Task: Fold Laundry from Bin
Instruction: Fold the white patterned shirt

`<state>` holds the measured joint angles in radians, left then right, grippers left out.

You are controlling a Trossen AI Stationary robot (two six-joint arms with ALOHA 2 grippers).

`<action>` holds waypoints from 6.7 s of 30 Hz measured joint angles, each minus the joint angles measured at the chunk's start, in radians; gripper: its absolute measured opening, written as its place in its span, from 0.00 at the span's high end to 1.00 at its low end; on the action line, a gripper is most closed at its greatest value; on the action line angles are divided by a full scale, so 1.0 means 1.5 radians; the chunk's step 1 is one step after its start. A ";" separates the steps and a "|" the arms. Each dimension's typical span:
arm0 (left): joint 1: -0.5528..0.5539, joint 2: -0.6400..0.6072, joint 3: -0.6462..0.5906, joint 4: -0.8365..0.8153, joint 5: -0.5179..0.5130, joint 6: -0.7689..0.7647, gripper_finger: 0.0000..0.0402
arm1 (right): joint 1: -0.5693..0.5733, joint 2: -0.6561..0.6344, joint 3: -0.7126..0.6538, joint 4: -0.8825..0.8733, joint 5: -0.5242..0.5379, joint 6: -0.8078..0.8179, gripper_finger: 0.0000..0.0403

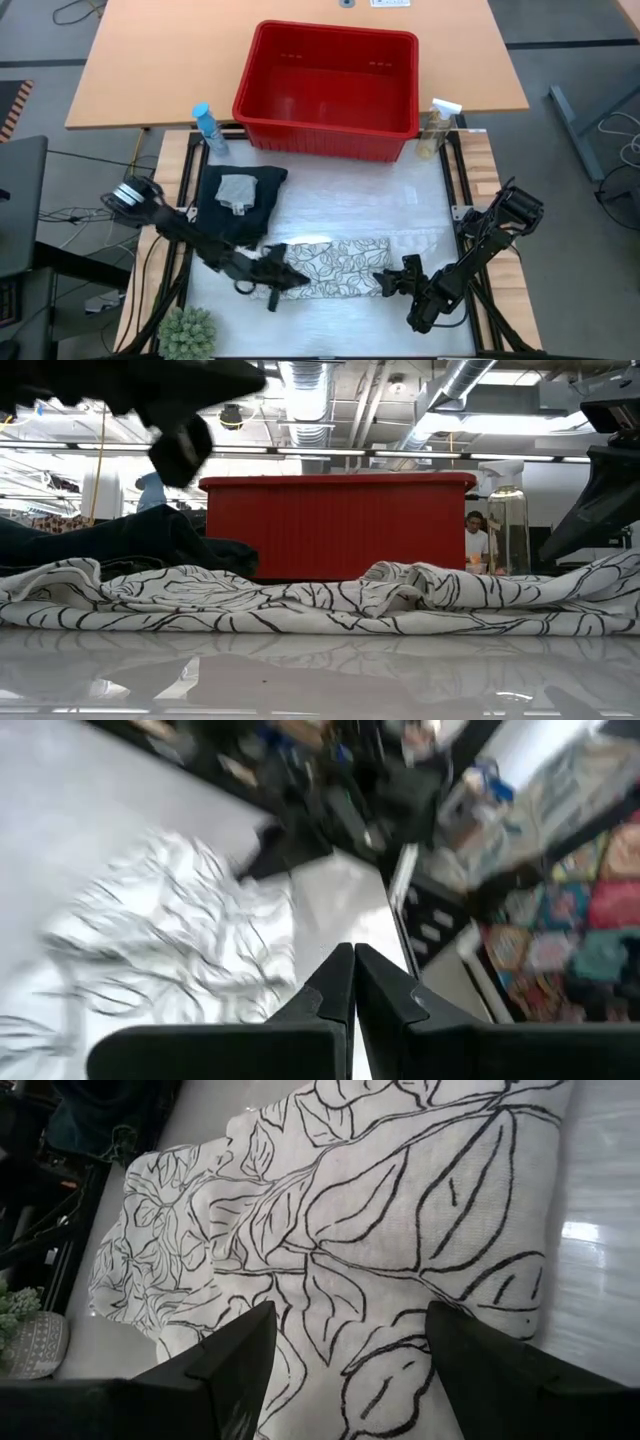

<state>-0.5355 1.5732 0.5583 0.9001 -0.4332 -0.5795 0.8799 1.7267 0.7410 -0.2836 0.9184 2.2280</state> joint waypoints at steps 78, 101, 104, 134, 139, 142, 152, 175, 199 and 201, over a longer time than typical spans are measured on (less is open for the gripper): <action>0.088 0.262 0.128 0.027 0.339 -0.064 1.00 | -0.149 -0.260 0.000 -0.327 -0.302 -0.129 0.29; 0.088 0.262 0.128 0.020 0.327 -0.064 1.00 | -0.149 -0.204 -0.130 -0.079 -0.317 -0.150 0.30; 0.088 0.262 0.128 0.019 0.326 -0.064 1.00 | -0.133 -0.218 -0.124 -0.083 -0.303 -0.142 0.30; 0.090 0.261 0.128 -0.004 0.312 -0.053 1.00 | -0.167 -0.170 -0.114 -0.059 -0.321 -0.199 0.43; 0.091 0.261 0.128 -0.008 0.301 -0.053 1.00 | -0.174 -0.171 -0.115 -0.066 -0.341 -0.198 0.71; 0.092 0.261 0.128 -0.006 0.298 -0.053 1.00 | -0.179 -0.171 -0.115 -0.067 -0.350 -0.197 0.88; 0.128 0.200 0.128 0.007 0.418 -0.129 1.00 | -0.168 -0.170 -0.092 -0.099 -0.350 -0.173 0.92; 0.109 -0.012 0.128 -0.475 0.369 -0.039 1.00 | -0.080 -0.169 0.247 -0.612 -0.342 -0.079 0.92; 0.108 -0.011 -0.005 -0.411 0.297 -0.090 1.00 | -0.244 -0.155 0.317 -0.373 -0.313 -0.402 0.92; 0.108 -0.011 -0.005 -0.399 0.286 -0.089 1.00 | -0.260 -0.148 0.317 -0.347 -0.314 -0.429 0.92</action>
<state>-0.3729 1.5562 0.5503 0.3019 -0.0047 -0.7136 0.4903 1.5053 1.2167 -0.8038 0.4477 1.5839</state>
